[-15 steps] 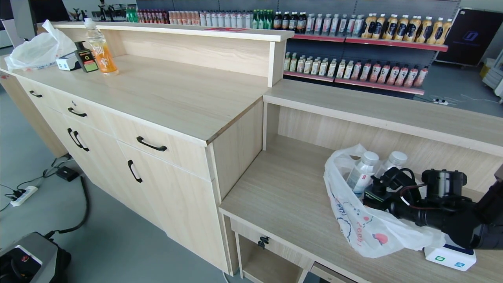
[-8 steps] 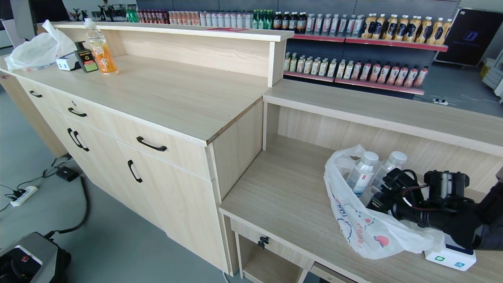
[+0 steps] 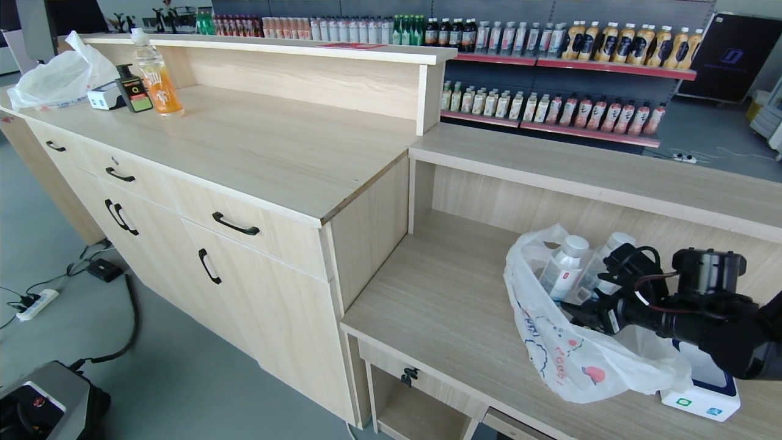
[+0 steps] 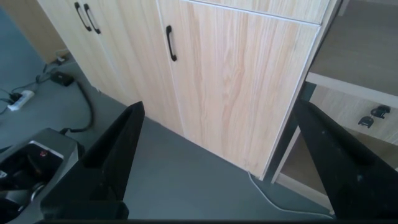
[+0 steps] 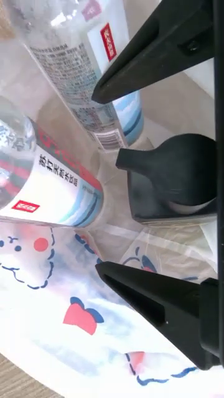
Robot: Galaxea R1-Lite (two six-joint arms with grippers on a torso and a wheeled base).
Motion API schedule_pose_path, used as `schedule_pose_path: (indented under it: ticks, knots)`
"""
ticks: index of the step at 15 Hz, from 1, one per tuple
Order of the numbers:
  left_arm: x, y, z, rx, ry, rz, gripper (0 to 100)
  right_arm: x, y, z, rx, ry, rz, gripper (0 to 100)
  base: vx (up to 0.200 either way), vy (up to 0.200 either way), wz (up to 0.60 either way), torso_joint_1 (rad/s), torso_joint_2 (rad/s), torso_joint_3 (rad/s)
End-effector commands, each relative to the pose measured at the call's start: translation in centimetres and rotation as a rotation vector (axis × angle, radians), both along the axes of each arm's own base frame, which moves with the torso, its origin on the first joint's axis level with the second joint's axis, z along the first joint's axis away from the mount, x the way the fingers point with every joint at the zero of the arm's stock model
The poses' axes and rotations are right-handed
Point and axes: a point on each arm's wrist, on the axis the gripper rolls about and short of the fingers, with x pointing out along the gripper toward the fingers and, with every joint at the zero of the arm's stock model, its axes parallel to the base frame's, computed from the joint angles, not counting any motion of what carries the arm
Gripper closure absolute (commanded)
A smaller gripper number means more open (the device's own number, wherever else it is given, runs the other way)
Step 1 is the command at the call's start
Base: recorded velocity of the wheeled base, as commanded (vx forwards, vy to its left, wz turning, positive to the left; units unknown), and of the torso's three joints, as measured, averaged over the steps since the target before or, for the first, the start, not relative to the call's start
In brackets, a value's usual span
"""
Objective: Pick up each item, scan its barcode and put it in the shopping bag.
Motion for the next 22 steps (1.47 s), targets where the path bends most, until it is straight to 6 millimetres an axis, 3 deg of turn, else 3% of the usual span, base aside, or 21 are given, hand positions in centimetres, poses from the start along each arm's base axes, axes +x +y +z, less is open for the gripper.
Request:
schedule_pose_path:
  ticks: [1, 3, 7, 10, 11, 14, 18, 20, 22]
  knots:
    - [0.0, 0.0, 0.0, 0.0, 0.0, 0.001, 0, -2.1, 0.3, 6.0, -0.027, -0.183, 0.004, 0, 0.0, 0.0, 0.0, 0.0, 0.0, 0.0]
    - [0.0, 0.0, 0.0, 0.0, 0.0, 0.001, 0, -4.1, 0.0, 8.0, -0.058, -0.198, -0.004, 0, 0.0, 0.0, 0.0, 0.0, 0.0, 0.0]
    - [0.0, 0.0, 0.0, 0.0, 0.0, 0.001, 0, -6.7, -0.5, 9.7, -0.124, -0.202, -0.014, 0, 0.0, 0.0, 0.0, 0.0, 0.0, 0.0]
    - [0.0, 0.0, 0.0, 0.0, 0.0, 0.001, 0, -8.0, -0.6, 12.4, -0.149, -0.313, -0.043, 0, 0.0, 0.0, -0.6, 0.004, 0.0, -0.001]
    - [0.0, 0.0, 0.0, 0.0, 0.0, 0.001, 0, -8.6, -0.9, 14.6, -0.154, -0.387, -0.08, 0, 0.0, 0.0, -0.6, -0.007, 0.0, 0.012]
    - [0.0, 0.0, 0.0, 0.0, 0.0, 0.001, 0, -10.1, -1.8, 17.7, -0.092, -0.46, -0.266, 0, 0.0, 0.0, -0.6, 0.01, 0.0, 0.001]
    - [0.0, 0.0, 0.0, 0.0, 0.0, 0.001, 0, -12.4, -4.3, 17.1, -0.056, -0.333, -0.584, 0, 0.0, 0.0, -0.6, 0.001, 0.0, 0.005]
    - [0.0, 0.0, 0.0, 0.0, 0.0, 0.001, 0, -13.5, -3.9, 16.6, -0.001, -0.274, -0.759, 0, 0.0, 0.0, -0.6, 0.0, 0.0, -0.002]
    - [0.0, 0.0, 0.0, 0.0, 0.0, 0.001, 0, -16.2, -2.5, 14.6, 0.071, -0.229, -0.88, 0, 0.0, 0.0, -0.6, 0.002, 0.0, 0.007]
